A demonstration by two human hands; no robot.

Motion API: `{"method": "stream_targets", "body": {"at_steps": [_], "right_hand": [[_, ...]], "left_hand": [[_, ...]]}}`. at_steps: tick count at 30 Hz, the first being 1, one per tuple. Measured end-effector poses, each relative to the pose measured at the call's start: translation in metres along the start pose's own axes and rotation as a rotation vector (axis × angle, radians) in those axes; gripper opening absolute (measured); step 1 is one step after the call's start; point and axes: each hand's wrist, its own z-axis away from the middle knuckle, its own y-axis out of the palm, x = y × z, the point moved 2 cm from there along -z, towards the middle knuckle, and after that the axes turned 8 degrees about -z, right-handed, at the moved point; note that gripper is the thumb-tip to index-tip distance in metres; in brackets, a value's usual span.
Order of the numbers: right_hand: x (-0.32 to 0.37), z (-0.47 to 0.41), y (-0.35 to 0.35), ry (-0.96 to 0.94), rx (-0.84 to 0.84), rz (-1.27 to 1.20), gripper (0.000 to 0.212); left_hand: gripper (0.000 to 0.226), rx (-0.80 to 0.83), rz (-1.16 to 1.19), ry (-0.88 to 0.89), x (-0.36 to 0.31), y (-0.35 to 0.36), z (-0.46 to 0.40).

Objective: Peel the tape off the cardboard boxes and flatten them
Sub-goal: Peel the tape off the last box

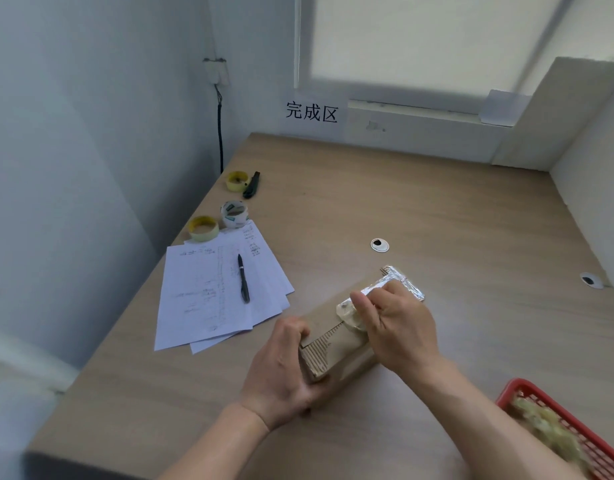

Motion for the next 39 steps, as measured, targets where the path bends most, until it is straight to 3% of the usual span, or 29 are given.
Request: {"method": "stream_targets", "body": {"at_steps": [4,6,10,12,15,20,22,25,26,29,32,35,37,39], "right_hand": [[0.01,0.0,0.01,-0.079,0.031,0.23,0.05],[0.003,-0.009,0.004,0.007,0.057,0.155,0.038],[-0.015,-0.019,-0.014,0.263,-0.034,0.085,0.04],[-0.016,-0.02,-0.016,0.311,-0.091,0.063,0.022],[-0.019,-0.025,-0.015,0.416,-0.164,-0.075,0.037],[-0.027,-0.037,-0.015,0.664,-0.143,-0.711,0.033],[-0.03,-0.044,-0.026,0.704,-0.21,-0.803,0.029],[-0.024,-0.048,-0.043,0.491,-0.367,-0.613,0.012],[-0.016,-0.046,-0.042,0.385,-0.348,-0.522,0.018],[0.004,-0.035,-0.019,0.172,-0.132,-0.102,0.042],[0.005,-0.036,0.005,0.078,-0.005,0.216,0.041],[-0.01,-0.05,0.002,0.028,0.044,0.252,0.028],[-0.028,-0.064,-0.016,0.094,0.033,0.266,0.032],[-0.04,-0.074,-0.029,0.218,0.016,0.116,0.035]], "left_hand": [[0.064,0.027,0.018,0.01,0.01,-0.001,-0.001],[0.065,0.027,0.027,0.02,0.016,-0.001,-0.002],[0.065,0.022,0.042,0.047,0.023,-0.001,-0.002],[0.065,0.024,0.043,0.056,0.026,-0.002,-0.006],[0.066,0.043,0.033,0.053,0.032,-0.003,-0.009],[0.068,0.07,0.012,0.047,0.039,-0.004,-0.015],[0.068,0.072,0.002,0.037,0.044,-0.004,-0.016],[0.068,0.075,-0.013,0.005,0.048,-0.004,-0.021],[0.068,0.07,-0.016,-0.003,0.048,-0.004,-0.022],[0.068,0.061,-0.017,-0.009,0.046,-0.001,-0.025],[0.069,0.072,-0.018,-0.005,0.046,0.001,-0.027],[0.069,0.086,-0.006,-0.031,0.05,-0.001,-0.026],[0.068,0.09,0.009,-0.05,0.051,-0.002,-0.026],[0.068,0.097,0.009,-0.066,0.052,-0.003,-0.027]]}}
